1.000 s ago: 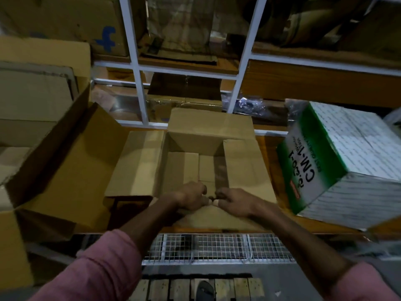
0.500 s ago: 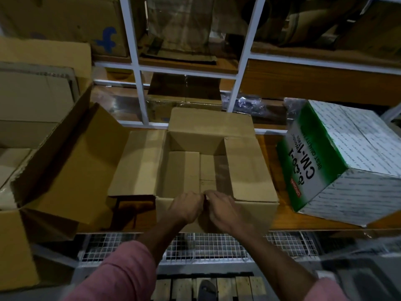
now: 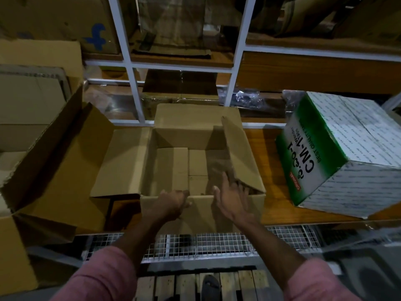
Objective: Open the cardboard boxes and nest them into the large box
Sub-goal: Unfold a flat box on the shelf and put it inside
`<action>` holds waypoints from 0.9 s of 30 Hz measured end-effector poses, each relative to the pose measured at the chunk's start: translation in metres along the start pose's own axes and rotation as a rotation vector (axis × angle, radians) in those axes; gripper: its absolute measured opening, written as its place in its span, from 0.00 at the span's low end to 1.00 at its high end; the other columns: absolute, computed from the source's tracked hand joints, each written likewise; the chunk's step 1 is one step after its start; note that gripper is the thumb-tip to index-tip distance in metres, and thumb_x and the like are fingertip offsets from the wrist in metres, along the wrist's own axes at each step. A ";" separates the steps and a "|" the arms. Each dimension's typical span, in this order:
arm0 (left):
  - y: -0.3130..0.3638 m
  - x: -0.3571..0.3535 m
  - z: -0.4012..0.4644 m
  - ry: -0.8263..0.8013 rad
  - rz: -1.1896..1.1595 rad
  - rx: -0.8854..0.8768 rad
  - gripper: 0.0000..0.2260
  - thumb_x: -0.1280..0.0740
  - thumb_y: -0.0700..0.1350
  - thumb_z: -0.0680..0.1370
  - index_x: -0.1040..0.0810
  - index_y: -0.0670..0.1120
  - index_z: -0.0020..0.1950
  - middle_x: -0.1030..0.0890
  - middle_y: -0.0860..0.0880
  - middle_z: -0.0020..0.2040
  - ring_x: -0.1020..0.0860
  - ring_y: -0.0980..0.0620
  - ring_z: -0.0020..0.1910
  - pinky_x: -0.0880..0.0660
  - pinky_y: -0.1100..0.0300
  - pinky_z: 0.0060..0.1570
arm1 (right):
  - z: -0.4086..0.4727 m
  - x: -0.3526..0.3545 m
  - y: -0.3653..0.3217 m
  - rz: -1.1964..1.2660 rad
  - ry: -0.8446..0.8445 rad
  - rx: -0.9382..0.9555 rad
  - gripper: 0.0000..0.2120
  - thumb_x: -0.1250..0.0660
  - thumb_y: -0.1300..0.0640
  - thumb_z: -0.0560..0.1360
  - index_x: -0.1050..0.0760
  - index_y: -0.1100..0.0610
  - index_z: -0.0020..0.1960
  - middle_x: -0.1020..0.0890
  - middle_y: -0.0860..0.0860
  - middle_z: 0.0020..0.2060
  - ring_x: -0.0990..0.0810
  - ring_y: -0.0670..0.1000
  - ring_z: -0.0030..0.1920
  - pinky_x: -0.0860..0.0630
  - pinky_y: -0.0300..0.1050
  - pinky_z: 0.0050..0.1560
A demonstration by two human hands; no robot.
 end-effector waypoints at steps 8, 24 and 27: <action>-0.004 0.010 -0.017 0.219 0.192 0.168 0.22 0.54 0.59 0.86 0.24 0.49 0.59 0.17 0.46 0.53 0.19 0.45 0.52 0.29 0.48 0.57 | 0.027 0.018 0.062 -0.043 0.178 -0.165 0.30 0.45 0.42 0.83 0.41 0.58 0.79 0.47 0.63 0.81 0.54 0.66 0.81 0.58 0.63 0.79; -0.003 -0.001 -0.007 0.304 0.235 0.221 0.25 0.59 0.60 0.83 0.26 0.54 0.63 0.19 0.51 0.56 0.22 0.48 0.55 0.35 0.50 0.54 | 0.030 0.028 0.099 0.329 0.171 -0.156 0.27 0.33 0.59 0.80 0.35 0.52 0.77 0.20 0.57 0.57 0.20 0.58 0.54 0.20 0.54 0.47; -0.003 -0.003 -0.007 0.329 0.205 0.244 0.33 0.66 0.61 0.78 0.24 0.54 0.61 0.19 0.53 0.56 0.22 0.49 0.56 0.36 0.50 0.55 | 0.027 0.026 0.099 0.175 0.228 -0.123 0.24 0.32 0.64 0.78 0.30 0.58 0.73 0.22 0.60 0.64 0.22 0.61 0.60 0.21 0.57 0.54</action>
Point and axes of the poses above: each hand's wrist, its own z-axis towards the middle knuckle, its own x-axis out of the back of the hand, y = z × x, the point moved 4 cm from there along z, towards the middle knuckle
